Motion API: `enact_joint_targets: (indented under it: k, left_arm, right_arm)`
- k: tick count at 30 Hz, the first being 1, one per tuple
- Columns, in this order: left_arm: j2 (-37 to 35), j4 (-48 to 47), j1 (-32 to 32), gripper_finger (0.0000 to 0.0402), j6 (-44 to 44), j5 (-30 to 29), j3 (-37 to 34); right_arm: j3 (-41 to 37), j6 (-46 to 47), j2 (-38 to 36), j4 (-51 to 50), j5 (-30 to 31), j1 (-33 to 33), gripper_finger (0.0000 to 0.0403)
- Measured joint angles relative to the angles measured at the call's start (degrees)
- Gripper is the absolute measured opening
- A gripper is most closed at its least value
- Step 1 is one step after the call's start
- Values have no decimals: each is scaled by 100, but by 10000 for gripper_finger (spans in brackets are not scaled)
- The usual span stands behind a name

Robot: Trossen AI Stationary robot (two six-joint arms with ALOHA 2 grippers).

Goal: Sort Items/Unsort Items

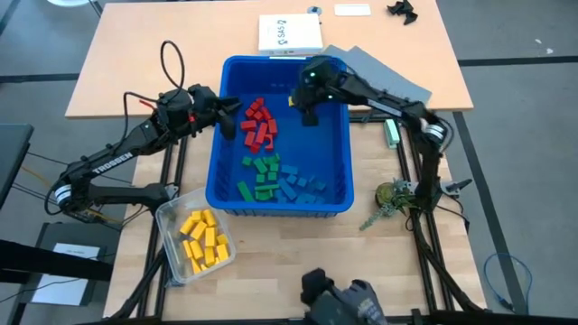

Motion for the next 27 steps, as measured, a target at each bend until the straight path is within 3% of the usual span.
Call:
enact_joint_targets:
  k: [4, 8, 20, 27]
  left_arm:
    - [60, 5, 0, 207, -458, 405, 0]
    - [179, 44, -44, 235, -980, 539, 0]
    - [700, 1121, -620, 239, -1744, 552, 0]
    - [937, 1401, -847, 239, -1814, 474, 0]
  right_arm:
    - [2, -1, -461, 145, -233, 323, 130]
    - [2, -3, -789, 575, -216, 747, 130]
    - [2, -470, -864, 1131, 1168, 1815, 130]
    - [2, -563, -862, 1208, 1301, 2025, 130]
